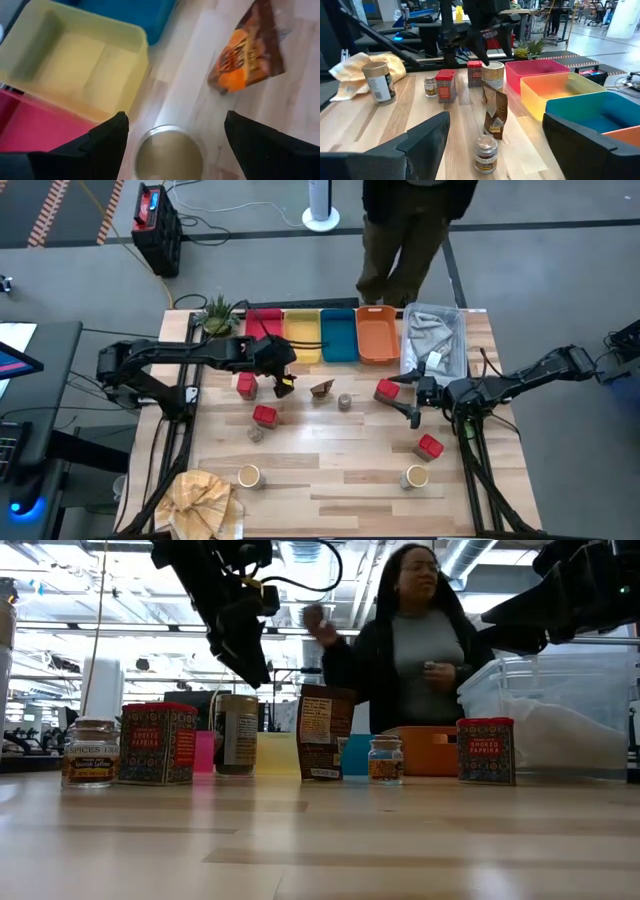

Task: Sort spices by type
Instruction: Put the gold spice bottle into the red bin

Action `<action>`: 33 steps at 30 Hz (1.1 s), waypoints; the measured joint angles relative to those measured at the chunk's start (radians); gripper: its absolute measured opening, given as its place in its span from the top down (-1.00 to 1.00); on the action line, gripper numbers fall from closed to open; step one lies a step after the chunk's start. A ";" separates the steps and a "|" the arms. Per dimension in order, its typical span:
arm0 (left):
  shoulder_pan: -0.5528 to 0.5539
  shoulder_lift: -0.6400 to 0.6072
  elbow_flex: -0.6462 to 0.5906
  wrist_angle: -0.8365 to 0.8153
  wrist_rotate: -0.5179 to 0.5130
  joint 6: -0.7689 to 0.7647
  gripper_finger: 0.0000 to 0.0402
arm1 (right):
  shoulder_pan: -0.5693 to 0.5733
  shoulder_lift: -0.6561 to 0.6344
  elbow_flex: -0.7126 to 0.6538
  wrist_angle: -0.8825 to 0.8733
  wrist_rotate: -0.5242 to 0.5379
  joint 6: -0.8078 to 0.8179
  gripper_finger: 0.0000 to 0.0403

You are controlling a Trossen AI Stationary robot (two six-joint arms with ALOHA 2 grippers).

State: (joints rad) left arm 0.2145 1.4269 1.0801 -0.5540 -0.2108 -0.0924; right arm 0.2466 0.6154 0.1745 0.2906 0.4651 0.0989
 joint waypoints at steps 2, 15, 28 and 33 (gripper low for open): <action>0.010 0.000 0.000 -0.008 0.016 0.002 -0.58 | 0.000 -0.001 0.000 0.001 0.000 0.003 -0.76; 0.020 0.000 -0.055 0.027 0.069 0.002 -0.58 | -0.005 0.000 0.000 0.003 0.001 0.007 -0.76; 0.020 -0.001 -0.046 -0.006 0.036 0.052 -0.58 | -0.006 0.000 0.000 0.004 0.002 0.008 -0.76; 0.020 -0.001 -0.046 -0.031 0.088 0.037 -0.63 | -0.006 0.000 0.000 0.004 0.002 0.008 -0.76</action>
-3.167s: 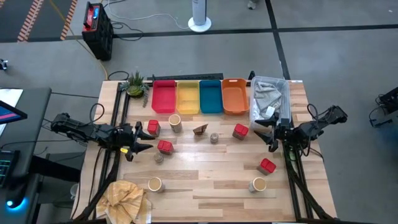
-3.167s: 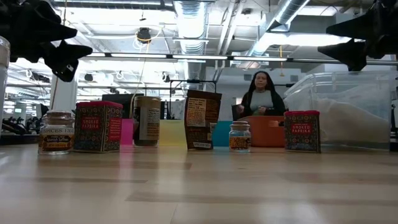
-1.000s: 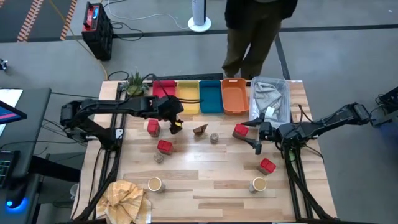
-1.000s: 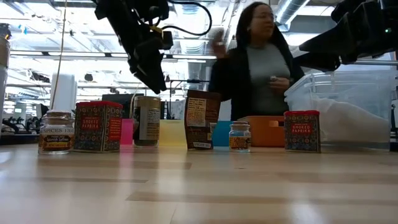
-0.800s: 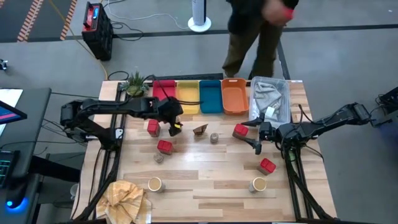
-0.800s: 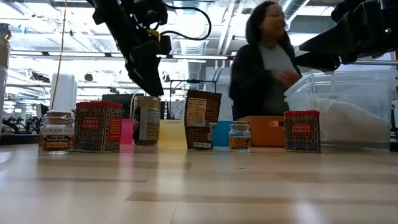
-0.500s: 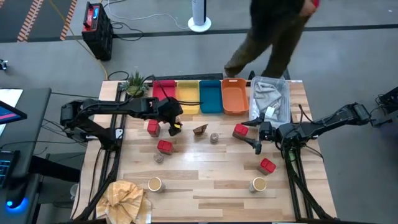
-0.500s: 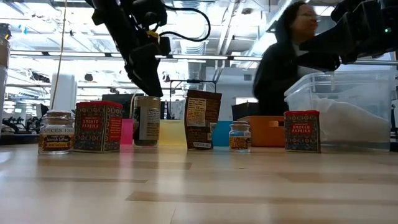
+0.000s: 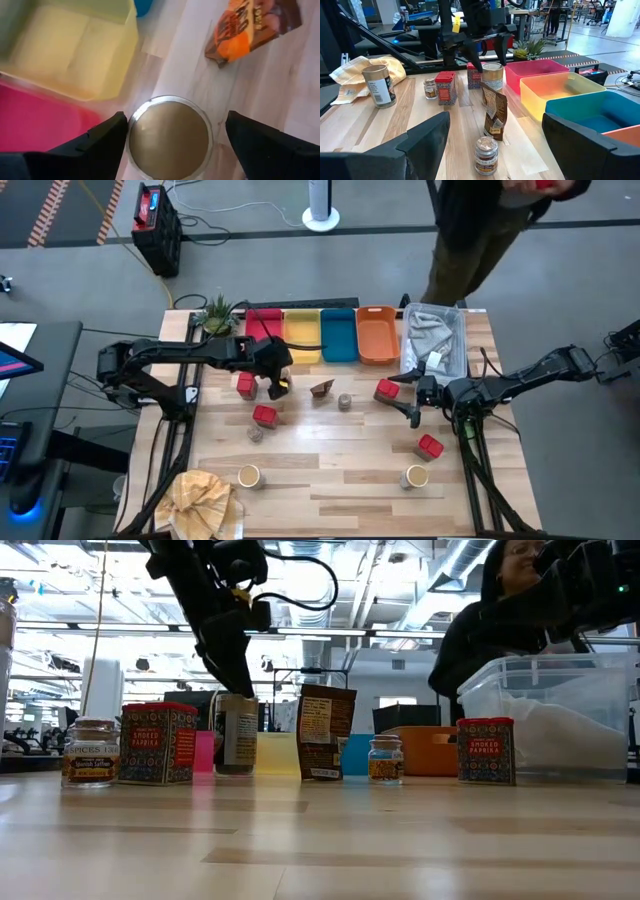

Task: Sort spices by type
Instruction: Put the gold spice bottle into the red bin

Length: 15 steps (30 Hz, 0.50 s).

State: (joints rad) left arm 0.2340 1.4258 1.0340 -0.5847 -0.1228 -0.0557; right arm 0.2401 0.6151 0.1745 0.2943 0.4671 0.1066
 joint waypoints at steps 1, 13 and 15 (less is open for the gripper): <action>0.000 0.000 0.000 0.000 0.007 -0.002 -0.65 | 0.000 0.000 0.000 0.000 0.000 0.000 -0.76; -0.003 0.124 0.000 -0.005 0.003 0.056 -0.72 | 0.000 0.000 -0.001 0.011 0.002 0.004 -0.76; -0.006 0.132 0.000 -0.003 0.002 0.055 -0.71 | 0.000 0.000 -0.001 0.011 0.002 0.008 -0.76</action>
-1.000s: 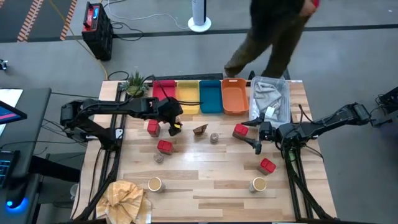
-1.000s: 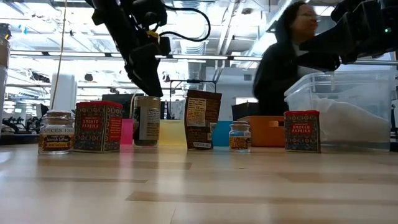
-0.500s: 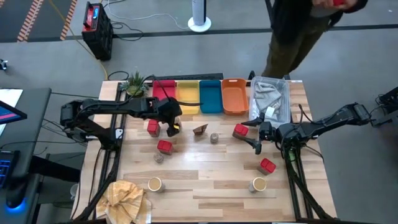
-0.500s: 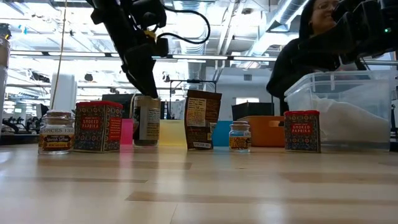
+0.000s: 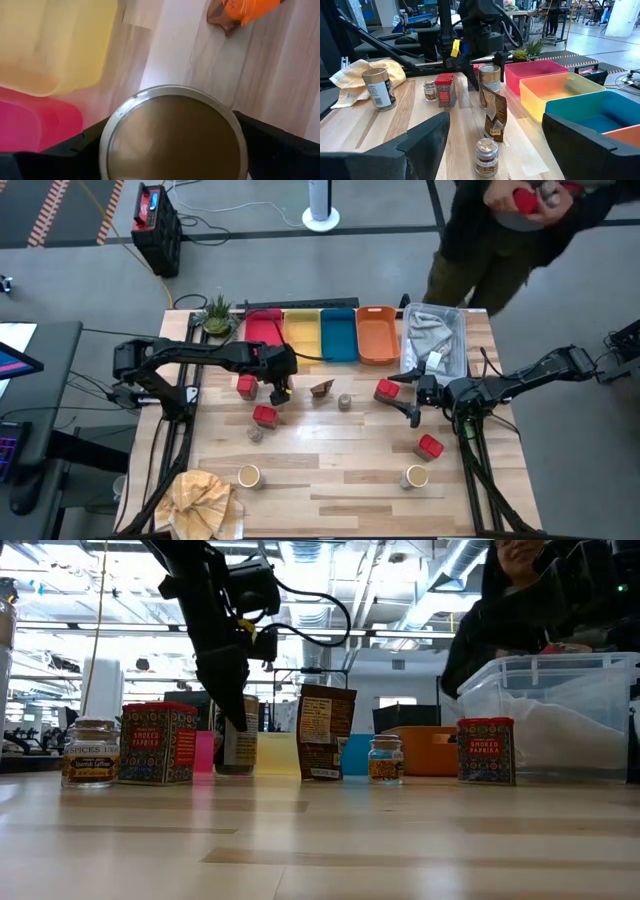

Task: Sort spices by type
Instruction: Put the gold spice bottle into the red bin

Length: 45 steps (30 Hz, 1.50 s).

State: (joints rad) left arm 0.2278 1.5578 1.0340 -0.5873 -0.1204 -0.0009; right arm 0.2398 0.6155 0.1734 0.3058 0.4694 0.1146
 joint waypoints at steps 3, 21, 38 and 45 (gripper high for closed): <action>-0.005 -0.002 0.000 0.002 -0.002 0.004 -0.58 | 0.000 0.000 0.000 0.002 0.000 0.000 -0.76; 0.018 -0.001 0.296 -0.241 -0.060 0.079 -0.34 | 0.000 0.000 0.000 0.003 0.001 0.006 -0.76; 0.348 0.100 0.332 0.015 0.124 0.146 -0.34 | -0.001 0.016 0.000 0.033 0.005 0.013 -0.76; 0.349 0.180 0.457 -0.090 0.093 0.184 -0.34 | -0.001 0.055 0.002 0.052 0.009 0.004 -0.76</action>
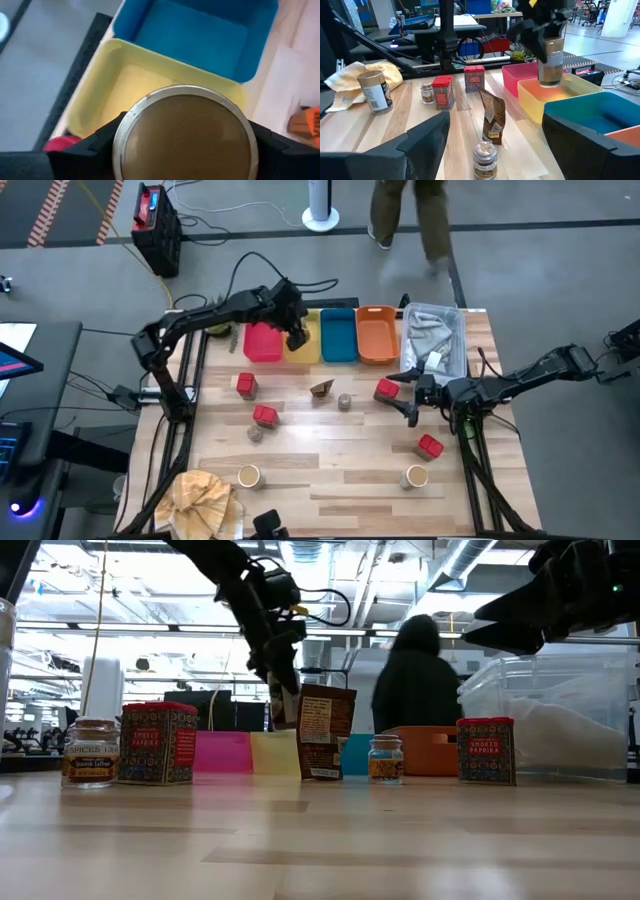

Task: Sort spices by type
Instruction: Put the gold spice bottle into the red bin

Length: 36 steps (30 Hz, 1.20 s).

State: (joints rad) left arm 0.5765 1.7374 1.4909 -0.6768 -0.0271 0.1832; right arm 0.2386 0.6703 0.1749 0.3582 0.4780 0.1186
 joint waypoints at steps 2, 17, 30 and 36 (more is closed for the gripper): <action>0.006 0.001 0.031 -0.006 -0.016 0.008 -0.34 | 0.000 0.009 0.001 0.001 0.000 -0.006 -0.76; 0.114 -0.044 0.071 -0.154 -0.104 -0.019 -0.34 | -0.024 0.023 0.000 0.004 -0.010 -0.018 -0.76; 0.224 -0.037 -0.118 -0.155 -0.126 -0.053 -0.34 | -0.006 0.023 0.000 0.009 -0.005 -0.003 -0.76; 0.254 -0.037 -0.175 -0.062 -0.120 -0.071 -0.34 | -0.008 0.023 -0.002 0.021 -0.005 -0.015 -0.76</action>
State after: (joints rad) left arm 0.8305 1.7000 1.3157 -0.7387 -0.1470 0.1122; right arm 0.2302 0.6930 0.1734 0.3790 0.4732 0.1039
